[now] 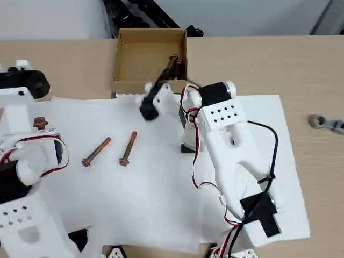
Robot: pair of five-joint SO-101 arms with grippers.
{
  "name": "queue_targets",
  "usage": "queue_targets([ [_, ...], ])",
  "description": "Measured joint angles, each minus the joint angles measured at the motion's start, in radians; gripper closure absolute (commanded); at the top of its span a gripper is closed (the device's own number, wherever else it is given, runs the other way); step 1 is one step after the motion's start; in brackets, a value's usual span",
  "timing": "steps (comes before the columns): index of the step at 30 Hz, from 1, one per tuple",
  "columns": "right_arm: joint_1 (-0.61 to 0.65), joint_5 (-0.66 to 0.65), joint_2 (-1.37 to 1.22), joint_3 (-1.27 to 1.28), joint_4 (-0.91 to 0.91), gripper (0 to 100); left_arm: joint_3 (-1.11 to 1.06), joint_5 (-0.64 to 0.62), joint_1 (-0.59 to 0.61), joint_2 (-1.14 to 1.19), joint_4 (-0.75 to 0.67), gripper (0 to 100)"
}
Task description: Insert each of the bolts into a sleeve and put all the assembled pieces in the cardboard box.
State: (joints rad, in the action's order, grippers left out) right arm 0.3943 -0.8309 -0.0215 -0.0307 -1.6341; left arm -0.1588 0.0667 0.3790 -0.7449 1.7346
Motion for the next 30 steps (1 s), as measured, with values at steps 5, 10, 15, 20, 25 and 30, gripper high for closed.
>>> queue_targets([
  [5,0.003,-0.080,0.000,0.041,0.011,97.9,0.000,-0.034,0.000,-0.061,-0.002,99],
  [10,0.005,-0.089,0.000,0.044,0.068,94.8,0.000,-0.037,0.000,-0.077,-0.006,99],
  [15,0.005,-0.089,0.000,0.044,0.086,81.3,0.000,-0.037,0.000,-0.077,-0.006,99],
  [20,0.009,-0.144,0.000,0.087,0.086,81.1,0.000,-0.037,0.000,-0.077,-0.006,99],
  [25,0.009,-0.169,0.000,0.221,0.169,81.2,-0.026,-0.037,0.000,-0.077,-0.006,99],
  [30,0.011,-0.169,0.000,0.333,0.301,81.2,-0.048,-0.063,0.000,-0.077,-0.006,99],
])
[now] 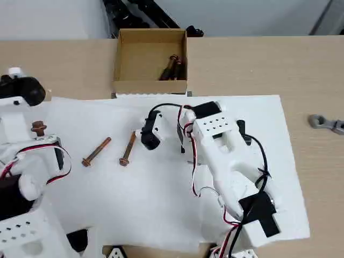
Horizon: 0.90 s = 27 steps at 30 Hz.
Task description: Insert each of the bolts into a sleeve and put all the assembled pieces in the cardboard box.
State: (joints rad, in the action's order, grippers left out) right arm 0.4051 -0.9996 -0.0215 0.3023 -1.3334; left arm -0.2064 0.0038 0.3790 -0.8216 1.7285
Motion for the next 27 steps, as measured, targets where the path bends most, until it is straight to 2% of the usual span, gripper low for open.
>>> queue_targets([
  [11,-0.006,0.000,0.002,0.164,0.261,81.3,0.000,-0.014,0.000,0.000,-0.003,99],
  [13,-0.006,0.000,0.003,0.189,0.287,85.0,0.000,-0.014,0.000,0.000,-0.003,99],
  [17,-0.006,0.000,0.006,0.204,0.305,99.8,0.000,-0.014,0.000,0.000,-0.003,99],
  [27,-0.008,0.083,0.012,0.221,0.351,99.5,0.000,-0.014,0.000,0.000,-0.003,99],
])
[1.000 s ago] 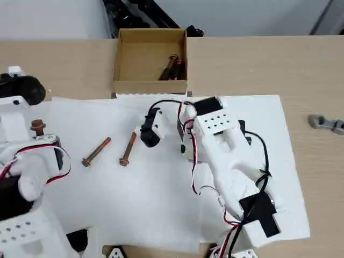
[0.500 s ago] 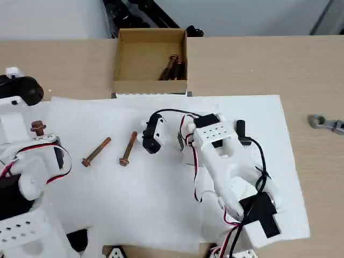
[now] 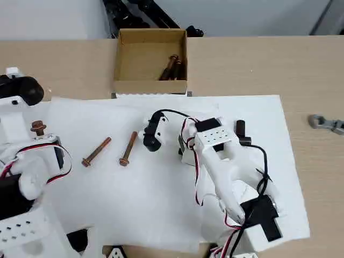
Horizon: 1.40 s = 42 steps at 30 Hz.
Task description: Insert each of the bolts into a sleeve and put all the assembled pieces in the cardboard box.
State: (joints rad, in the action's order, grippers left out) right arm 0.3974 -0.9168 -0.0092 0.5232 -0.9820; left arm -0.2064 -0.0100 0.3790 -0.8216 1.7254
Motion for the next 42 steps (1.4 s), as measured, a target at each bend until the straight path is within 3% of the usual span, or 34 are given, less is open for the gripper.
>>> queue_targets([
  [10,0.006,0.086,0.253,0.000,0.011,99.6,0.000,0.000,0.000,0.000,-0.003,99],
  [16,0.006,0.339,0.575,0.000,0.003,99.5,-0.002,0.000,0.000,0.000,-0.041,99],
  [26,0.008,0.717,0.997,0.032,-0.133,99.5,-0.002,-0.014,0.000,0.000,-0.244,99],
  [32,0.005,0.976,1.237,0.196,-0.098,99.5,-0.075,-0.170,-0.006,0.000,-0.407,99],
  [36,0.003,1.010,1.416,0.390,0.035,99.5,-0.175,-0.265,-0.083,0.000,-0.514,99],
  [42,0.051,1.016,1.674,0.698,0.287,99.6,-0.247,-0.295,-0.315,0.000,-0.681,99],
])
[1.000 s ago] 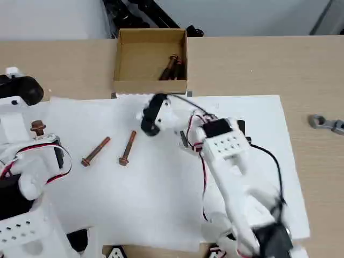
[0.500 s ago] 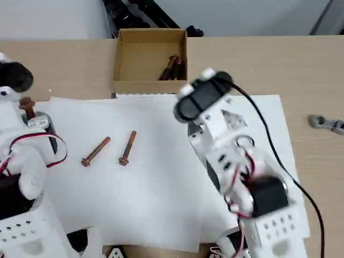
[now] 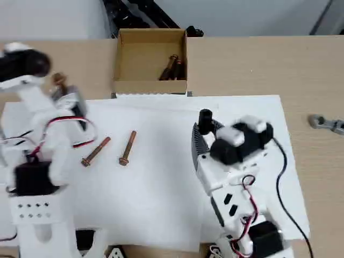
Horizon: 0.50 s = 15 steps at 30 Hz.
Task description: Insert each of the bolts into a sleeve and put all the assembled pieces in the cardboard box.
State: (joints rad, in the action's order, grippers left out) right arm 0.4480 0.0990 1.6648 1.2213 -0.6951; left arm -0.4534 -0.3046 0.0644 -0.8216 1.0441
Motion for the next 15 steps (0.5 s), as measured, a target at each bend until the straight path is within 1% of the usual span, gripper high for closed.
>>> queue_targets([
  [4,0.101,0.000,0.114,0.138,0.043,99.6,-0.025,0.000,-0.140,0.000,-0.130,99],
  [7,0.135,0.000,0.129,0.204,0.075,99.6,-0.025,0.000,-0.229,0.000,-0.183,99],
  [10,0.143,0.000,0.132,0.258,0.153,99.6,-0.025,0.000,-0.327,0.000,-0.204,99],
  [15,0.143,0.000,0.132,0.270,0.247,99.6,-0.025,0.000,-0.482,0.000,-0.206,99],
])
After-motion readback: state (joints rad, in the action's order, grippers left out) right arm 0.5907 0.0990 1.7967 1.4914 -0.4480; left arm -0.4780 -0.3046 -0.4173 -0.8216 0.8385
